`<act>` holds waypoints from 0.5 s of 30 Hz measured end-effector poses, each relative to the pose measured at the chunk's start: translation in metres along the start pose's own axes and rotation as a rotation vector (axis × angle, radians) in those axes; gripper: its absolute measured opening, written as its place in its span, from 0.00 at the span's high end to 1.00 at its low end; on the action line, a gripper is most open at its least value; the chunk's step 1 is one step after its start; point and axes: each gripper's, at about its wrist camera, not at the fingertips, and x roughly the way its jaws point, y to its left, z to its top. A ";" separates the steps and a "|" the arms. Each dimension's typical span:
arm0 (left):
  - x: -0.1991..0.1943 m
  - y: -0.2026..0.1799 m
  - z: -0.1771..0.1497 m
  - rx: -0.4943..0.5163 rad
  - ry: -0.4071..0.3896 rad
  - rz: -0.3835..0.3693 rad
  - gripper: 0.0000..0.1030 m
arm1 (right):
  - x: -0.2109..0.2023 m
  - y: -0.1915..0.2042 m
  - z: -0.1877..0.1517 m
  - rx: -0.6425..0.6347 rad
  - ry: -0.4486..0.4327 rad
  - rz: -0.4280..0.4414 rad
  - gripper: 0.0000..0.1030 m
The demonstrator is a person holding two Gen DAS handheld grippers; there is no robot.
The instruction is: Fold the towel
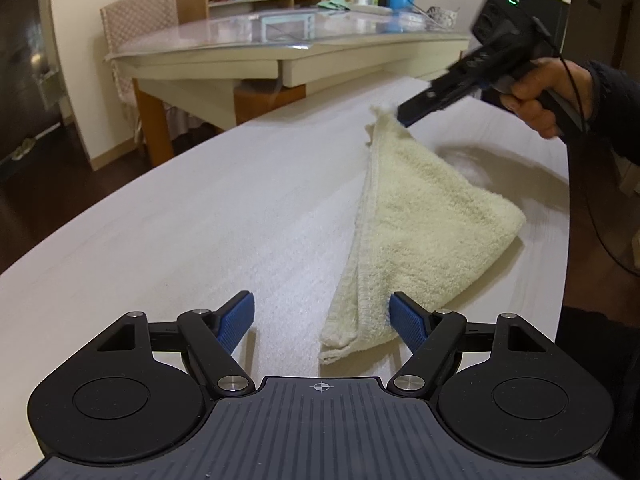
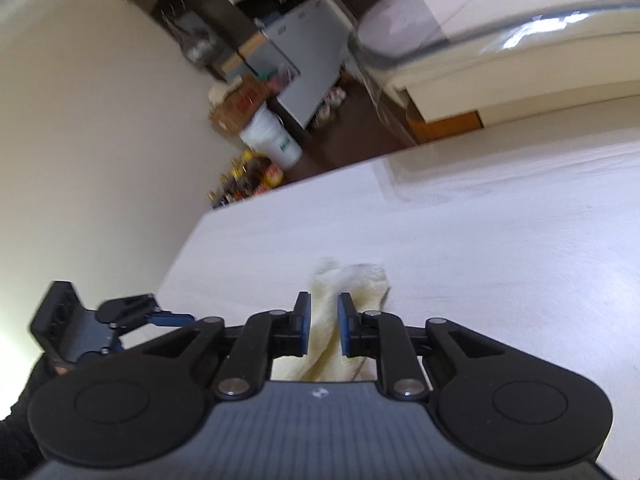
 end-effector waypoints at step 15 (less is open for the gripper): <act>0.008 -0.002 -0.001 -0.004 0.015 0.019 0.22 | 0.021 0.031 -0.039 -0.133 0.071 -0.033 0.83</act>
